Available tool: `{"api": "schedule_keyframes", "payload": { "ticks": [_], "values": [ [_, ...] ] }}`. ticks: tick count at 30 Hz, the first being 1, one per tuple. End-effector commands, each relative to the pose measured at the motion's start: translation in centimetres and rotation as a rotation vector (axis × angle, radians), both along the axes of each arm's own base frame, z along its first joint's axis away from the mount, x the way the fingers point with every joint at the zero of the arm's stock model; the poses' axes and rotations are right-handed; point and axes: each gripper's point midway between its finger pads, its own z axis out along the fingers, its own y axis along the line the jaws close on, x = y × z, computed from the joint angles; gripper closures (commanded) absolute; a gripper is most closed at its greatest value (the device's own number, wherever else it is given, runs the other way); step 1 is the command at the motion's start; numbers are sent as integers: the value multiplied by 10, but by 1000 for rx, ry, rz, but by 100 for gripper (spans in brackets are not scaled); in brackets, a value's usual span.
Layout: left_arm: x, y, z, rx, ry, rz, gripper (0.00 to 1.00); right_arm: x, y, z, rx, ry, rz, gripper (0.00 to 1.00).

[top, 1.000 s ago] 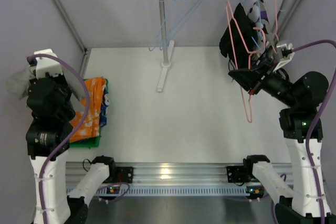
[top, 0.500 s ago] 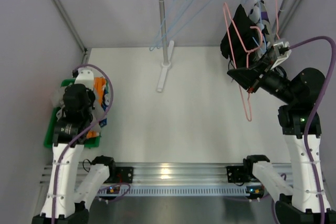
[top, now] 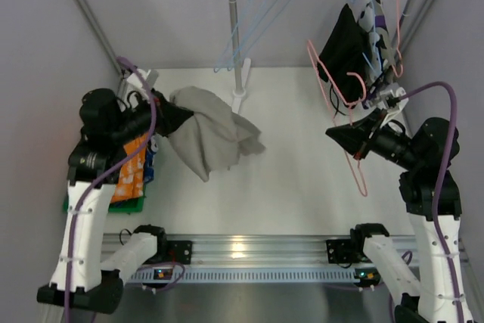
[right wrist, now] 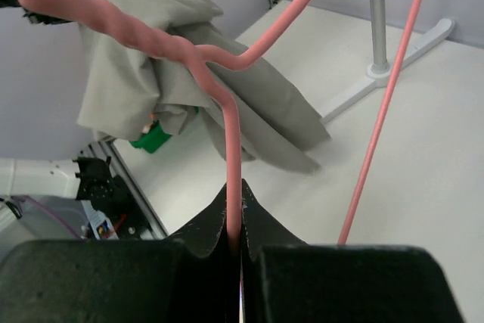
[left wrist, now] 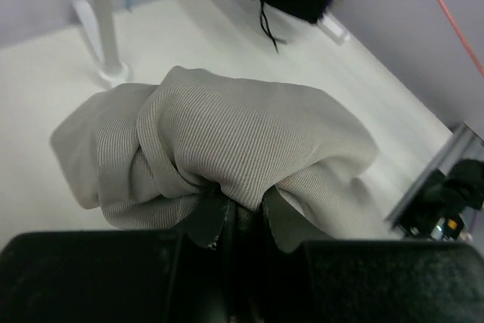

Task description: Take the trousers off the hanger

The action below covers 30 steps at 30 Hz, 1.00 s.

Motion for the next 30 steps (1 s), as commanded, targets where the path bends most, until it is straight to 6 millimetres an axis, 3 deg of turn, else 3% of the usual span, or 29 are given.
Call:
{"api": "schedule_keyframes", "payload": {
  "ticks": [1,5,9,10,11,12,13,15,16,18,21,24,26,30],
  "values": [
    [4,-33,-23,-29,87,-126,100,-6,-5,-29,-85,32,14,100],
    [0,-54,-63,100,109,-122,100,-7,-5,-56,-110,105,27,100],
    [11,-41,-101,179,173,-40,100,-5,-6,-80,-108,179,29,100],
    [13,-39,-108,204,183,-34,90,-3,-6,-87,-109,196,24,100],
    [15,-38,-111,220,192,-23,72,-2,-6,-90,-109,205,18,100],
    [16,-37,-114,227,208,-19,47,-1,-6,-91,-104,212,15,100],
    [16,-37,-120,233,242,-18,2,0,-7,-93,-104,215,12,81],
    [16,-38,-113,225,249,-12,1,3,-7,-90,-104,205,7,50],
    [15,-36,-113,236,258,-6,1,4,-7,-85,-104,192,5,19],
    [21,-30,-101,263,226,22,1,8,-10,-74,-109,166,-18,1],
    [26,-15,-100,312,267,104,1,14,-11,-63,-113,145,-33,0],
    [37,10,-99,371,313,234,1,18,-13,-38,-102,77,-56,1],
    [33,16,-92,358,296,244,1,20,-17,-22,-95,27,-101,1],
    [32,48,-71,333,225,372,1,23,-29,-6,-98,-51,-202,1]
  ]
}}
